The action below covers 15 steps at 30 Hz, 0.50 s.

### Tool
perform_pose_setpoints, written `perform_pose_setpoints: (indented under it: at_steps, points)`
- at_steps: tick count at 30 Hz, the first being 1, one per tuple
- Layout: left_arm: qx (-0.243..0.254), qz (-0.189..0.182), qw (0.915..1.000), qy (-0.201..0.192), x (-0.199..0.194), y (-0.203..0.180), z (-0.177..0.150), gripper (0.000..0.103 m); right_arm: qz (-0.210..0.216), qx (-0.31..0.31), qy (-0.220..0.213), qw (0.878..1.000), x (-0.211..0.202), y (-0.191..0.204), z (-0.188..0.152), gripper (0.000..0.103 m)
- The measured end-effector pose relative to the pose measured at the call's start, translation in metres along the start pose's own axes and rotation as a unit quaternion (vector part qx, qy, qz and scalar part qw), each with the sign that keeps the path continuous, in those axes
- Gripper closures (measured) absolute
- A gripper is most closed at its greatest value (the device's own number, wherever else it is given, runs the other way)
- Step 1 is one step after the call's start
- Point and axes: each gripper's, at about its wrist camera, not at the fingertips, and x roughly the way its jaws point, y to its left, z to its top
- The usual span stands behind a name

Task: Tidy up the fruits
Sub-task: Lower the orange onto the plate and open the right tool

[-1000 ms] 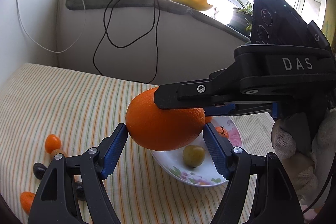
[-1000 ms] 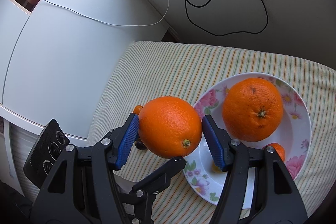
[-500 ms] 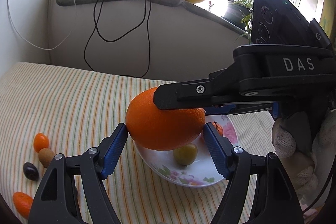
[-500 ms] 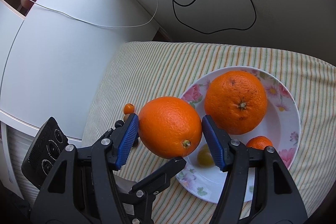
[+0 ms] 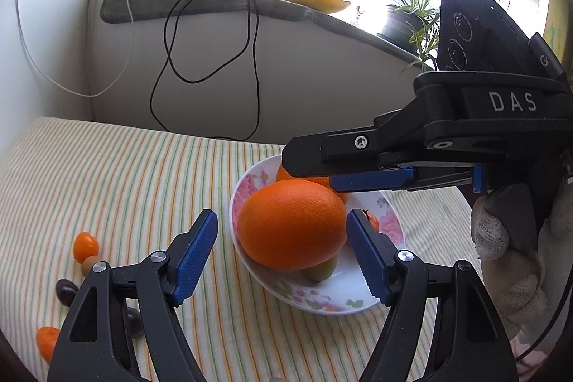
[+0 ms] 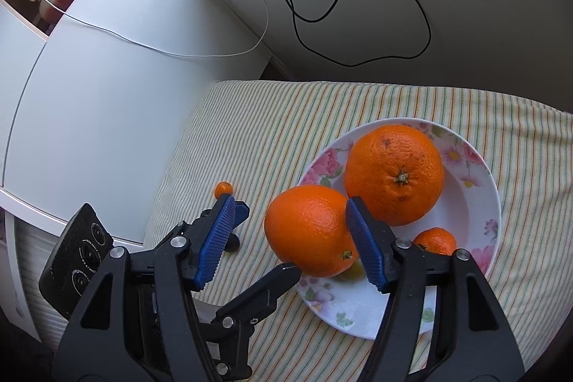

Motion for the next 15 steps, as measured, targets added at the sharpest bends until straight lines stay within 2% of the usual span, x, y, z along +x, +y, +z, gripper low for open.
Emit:
perform_pose_setpoints:
  at_steps: [12, 15]
  points:
    - [0.01, 0.008, 0.9998, -0.013, -0.026, -0.003, -0.003, 0.029, -0.011, -0.02, -0.018, 1.0, -0.009, 0.015, -0.01, 0.035]
    - [0.017, 0.013, 0.9997, -0.016, -0.033, -0.004, -0.005, 0.029, -0.027, -0.035, -0.025, 0.999, -0.012, 0.021, -0.014, 0.035]
